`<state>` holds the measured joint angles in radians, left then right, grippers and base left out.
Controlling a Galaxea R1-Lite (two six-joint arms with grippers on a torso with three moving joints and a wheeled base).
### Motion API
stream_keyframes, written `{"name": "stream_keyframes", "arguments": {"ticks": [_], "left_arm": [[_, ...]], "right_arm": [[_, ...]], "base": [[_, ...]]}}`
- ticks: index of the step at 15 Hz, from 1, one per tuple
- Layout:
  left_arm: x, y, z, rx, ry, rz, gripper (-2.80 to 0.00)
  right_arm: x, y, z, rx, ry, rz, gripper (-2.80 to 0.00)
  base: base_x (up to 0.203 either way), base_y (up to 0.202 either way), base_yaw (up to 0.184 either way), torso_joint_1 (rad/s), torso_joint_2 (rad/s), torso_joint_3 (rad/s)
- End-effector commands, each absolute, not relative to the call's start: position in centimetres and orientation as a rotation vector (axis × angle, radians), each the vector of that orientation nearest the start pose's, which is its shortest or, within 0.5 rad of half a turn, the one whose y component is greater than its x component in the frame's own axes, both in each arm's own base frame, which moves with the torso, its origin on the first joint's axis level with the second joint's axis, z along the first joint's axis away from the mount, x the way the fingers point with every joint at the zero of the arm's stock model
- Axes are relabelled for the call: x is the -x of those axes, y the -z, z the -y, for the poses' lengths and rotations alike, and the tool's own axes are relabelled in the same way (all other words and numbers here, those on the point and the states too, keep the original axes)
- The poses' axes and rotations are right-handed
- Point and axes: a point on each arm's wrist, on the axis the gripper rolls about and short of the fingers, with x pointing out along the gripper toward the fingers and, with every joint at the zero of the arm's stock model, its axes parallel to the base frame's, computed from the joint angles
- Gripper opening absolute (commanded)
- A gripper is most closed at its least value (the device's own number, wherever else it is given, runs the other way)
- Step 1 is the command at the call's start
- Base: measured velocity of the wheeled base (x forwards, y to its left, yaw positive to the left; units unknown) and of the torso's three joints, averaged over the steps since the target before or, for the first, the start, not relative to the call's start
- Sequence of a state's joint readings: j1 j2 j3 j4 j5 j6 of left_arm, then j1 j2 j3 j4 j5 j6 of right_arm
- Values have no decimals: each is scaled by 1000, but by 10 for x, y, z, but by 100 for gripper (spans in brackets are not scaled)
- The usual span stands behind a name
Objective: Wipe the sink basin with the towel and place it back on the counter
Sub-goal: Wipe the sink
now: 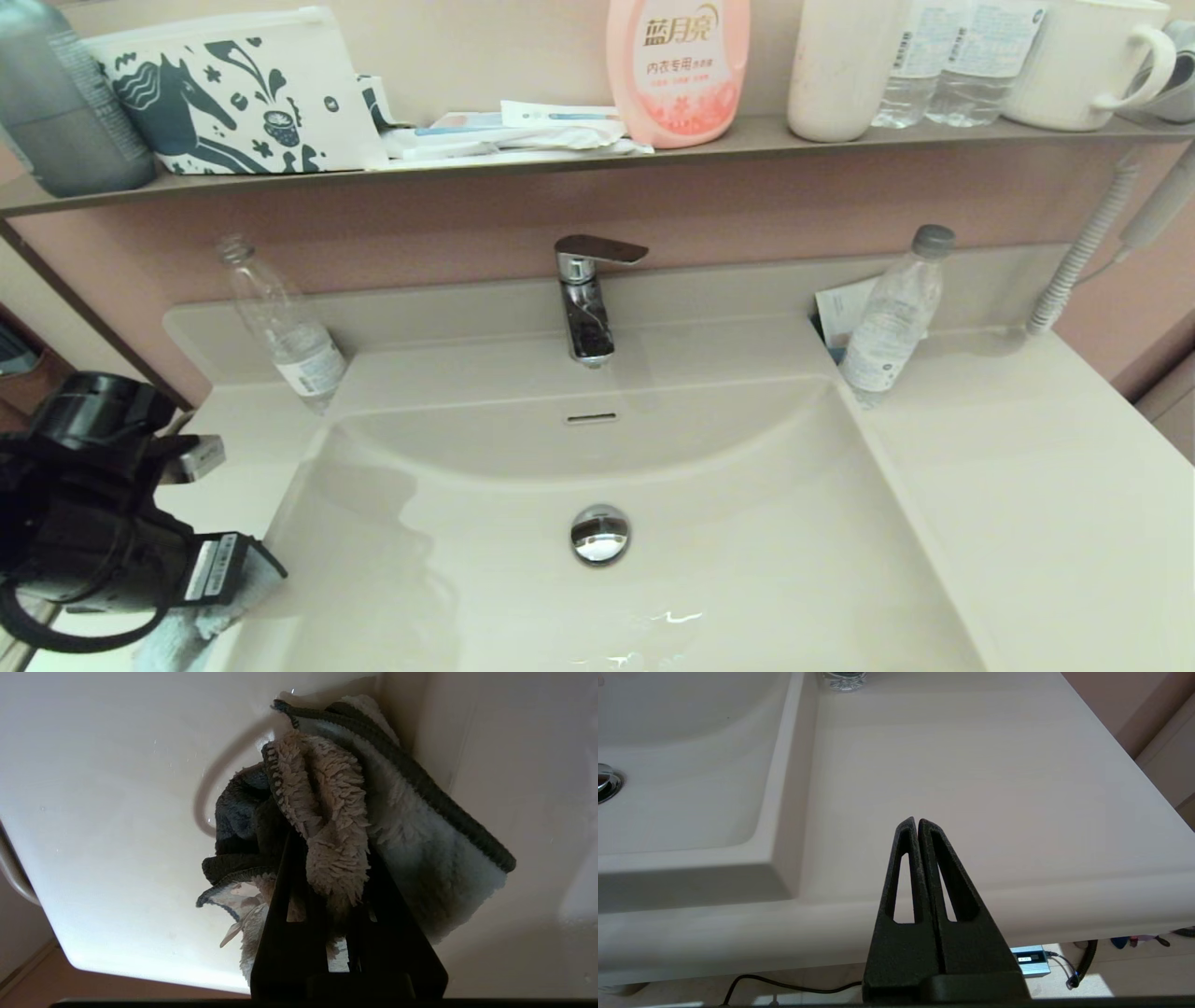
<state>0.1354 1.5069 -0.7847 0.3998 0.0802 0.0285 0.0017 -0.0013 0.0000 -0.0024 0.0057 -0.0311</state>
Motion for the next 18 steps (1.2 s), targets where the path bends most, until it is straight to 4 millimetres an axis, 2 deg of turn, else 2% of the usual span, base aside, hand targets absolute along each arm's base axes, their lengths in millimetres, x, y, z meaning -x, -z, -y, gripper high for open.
{"name": "stream_keyframes", "arguments": {"ticks": [1, 5, 13, 16, 18], "left_arm": [[-219, -144, -26, 9, -161, -1145, -280], [-246, -147, -17, 17, -143, -1127, -280], [-315, -173, 5, 40, -112, -1044, -280], [-330, -182, 10, 39, -101, -1026, -280], [-330, -188, 15, 53, -105, -1012, -280]], "right_arm": [[23, -76, 0, 31, -8, 3, -280], [23, -76, 0, 32, -8, 3, -280], [23, -76, 0, 31, -8, 3, -280], [23, -76, 0, 32, -8, 3, -280], [23, -76, 0, 32, -8, 3, -280]], "base": [[0, 0, 0, 0, 0, 0], [0, 0, 0, 0, 0, 0], [0, 0, 0, 0, 0, 0], [0, 0, 0, 0, 0, 0], [0, 0, 0, 0, 0, 0]]}}
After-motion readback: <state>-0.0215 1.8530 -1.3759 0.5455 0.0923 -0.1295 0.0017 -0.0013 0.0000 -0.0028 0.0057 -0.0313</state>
